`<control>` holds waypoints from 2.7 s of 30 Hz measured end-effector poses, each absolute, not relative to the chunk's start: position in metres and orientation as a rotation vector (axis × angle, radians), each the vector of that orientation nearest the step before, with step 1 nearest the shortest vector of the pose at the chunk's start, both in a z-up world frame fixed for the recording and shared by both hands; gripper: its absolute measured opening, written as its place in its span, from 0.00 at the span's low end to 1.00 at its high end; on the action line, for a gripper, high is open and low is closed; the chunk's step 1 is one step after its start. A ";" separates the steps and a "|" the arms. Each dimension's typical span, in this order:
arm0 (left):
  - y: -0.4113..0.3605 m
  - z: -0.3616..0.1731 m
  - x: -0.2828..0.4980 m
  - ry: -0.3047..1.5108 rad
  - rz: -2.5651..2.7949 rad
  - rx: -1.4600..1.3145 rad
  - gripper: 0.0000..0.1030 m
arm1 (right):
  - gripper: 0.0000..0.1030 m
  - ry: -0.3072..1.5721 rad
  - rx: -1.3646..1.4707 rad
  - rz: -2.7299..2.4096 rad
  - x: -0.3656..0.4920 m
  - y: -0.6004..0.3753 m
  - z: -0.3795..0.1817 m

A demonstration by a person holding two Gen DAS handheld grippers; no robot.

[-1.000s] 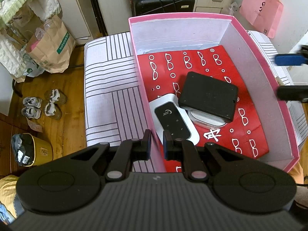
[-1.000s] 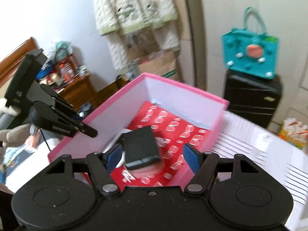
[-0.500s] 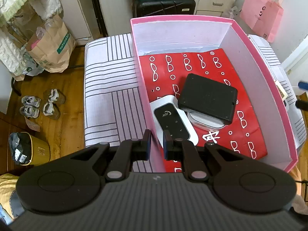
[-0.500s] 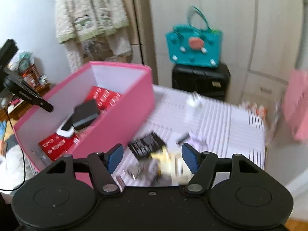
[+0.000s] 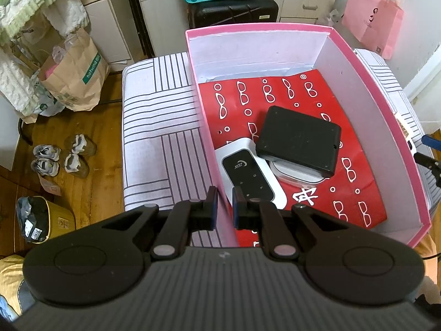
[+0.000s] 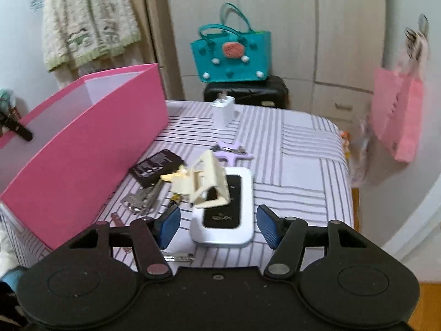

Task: Organize rigid objects
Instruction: 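Grasp the cream phone stand with the right gripper, then drop the cream phone stand into the box beside the router, then move the right gripper back toward the remaining items on the table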

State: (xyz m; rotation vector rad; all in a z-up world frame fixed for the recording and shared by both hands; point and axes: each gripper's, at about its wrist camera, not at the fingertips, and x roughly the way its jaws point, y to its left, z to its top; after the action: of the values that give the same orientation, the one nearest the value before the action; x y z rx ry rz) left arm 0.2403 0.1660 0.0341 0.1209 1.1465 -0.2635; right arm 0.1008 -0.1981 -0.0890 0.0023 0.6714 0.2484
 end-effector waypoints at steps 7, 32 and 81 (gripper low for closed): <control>0.166 0.035 0.241 1.149 -0.262 0.116 0.09 | 0.65 0.622 -0.139 0.268 0.114 -0.169 -0.093; 0.167 0.032 0.241 1.151 -0.266 0.101 0.10 | 0.57 0.610 -0.090 0.796 0.126 -0.066 0.022; 0.165 0.035 0.241 1.151 -0.242 0.099 0.11 | 0.63 0.829 0.001 0.249 0.114 -0.204 -0.068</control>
State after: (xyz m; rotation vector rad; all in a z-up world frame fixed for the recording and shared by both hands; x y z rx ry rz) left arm 0.2410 0.1646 0.0346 0.0987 1.1506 -0.2422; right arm 0.1136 -0.2045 -0.0675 0.0008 0.8294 0.2495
